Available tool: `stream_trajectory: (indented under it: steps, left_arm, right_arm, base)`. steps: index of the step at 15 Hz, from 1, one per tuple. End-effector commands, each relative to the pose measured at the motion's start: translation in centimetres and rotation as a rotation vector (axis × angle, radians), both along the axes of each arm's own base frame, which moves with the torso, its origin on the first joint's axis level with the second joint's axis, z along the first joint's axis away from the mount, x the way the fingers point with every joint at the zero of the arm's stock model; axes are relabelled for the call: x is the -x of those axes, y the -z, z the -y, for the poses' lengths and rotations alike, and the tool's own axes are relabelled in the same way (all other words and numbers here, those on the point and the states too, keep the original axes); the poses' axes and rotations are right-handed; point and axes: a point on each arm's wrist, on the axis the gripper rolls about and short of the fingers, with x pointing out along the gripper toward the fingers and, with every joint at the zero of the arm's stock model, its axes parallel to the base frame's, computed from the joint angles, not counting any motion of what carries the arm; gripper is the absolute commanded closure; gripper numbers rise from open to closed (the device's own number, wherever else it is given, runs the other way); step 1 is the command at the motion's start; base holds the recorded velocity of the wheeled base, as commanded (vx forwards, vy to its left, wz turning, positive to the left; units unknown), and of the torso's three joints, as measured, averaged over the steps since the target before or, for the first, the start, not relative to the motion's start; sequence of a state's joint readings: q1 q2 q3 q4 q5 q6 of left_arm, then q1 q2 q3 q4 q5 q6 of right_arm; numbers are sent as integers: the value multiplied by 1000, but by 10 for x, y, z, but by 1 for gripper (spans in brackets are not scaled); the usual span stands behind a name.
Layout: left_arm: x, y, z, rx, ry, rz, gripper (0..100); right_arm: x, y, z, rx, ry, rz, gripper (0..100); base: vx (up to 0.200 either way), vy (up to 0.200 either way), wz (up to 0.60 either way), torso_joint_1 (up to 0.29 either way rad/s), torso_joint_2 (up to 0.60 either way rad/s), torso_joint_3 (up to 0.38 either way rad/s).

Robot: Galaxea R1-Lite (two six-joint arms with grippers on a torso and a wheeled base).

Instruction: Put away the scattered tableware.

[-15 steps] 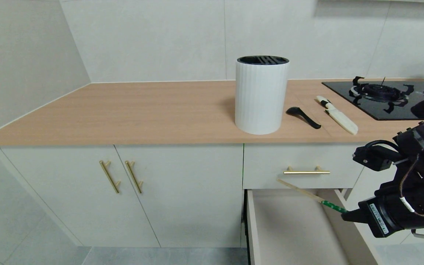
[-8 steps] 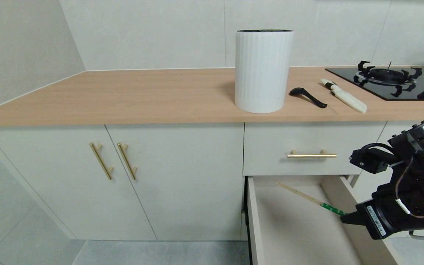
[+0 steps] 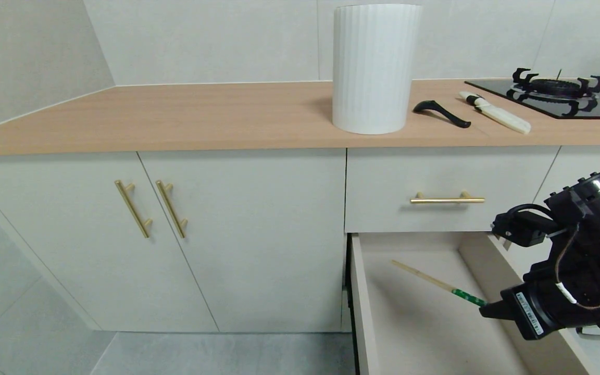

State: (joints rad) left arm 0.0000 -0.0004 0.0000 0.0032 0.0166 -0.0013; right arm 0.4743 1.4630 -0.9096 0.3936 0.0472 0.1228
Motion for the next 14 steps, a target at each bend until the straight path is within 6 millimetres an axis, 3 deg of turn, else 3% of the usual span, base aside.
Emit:
stream_trajectory:
  steps: [1,3,6,10,12,14]
  left_arm:
    - [0,0,0,0,0,0,0]
    - [0,0,0,0,0,0,0]
    - [0,0,0,0,0,0,0]
    - [0,0,0,0,0,0,0]
    - [0,0,0,0,0,0,0]
    - [0,0,0,0,0,0,0]
  right_arm:
    - [-1,1,-1,3,-2,-6,100]
    - [-7,7,-4,7,2,-11,100]
    - [-26,32,-14,32,4,-57,100]
    - [-72,87,-36,33,129,-100,100]
    - [-85,117,-42,76,172,-127,100]
    - [-94,134,-46,83,182,-145,100]
  base:
    - [0,0,0,0,0,0]
    - [0,0,0,0,0,0]
    - [0,0,0,0,0,0]
    - [0,0,0,0,0,0]
    - [0,0,0,0,0,0]
    - [0,0,0,0,0,0]
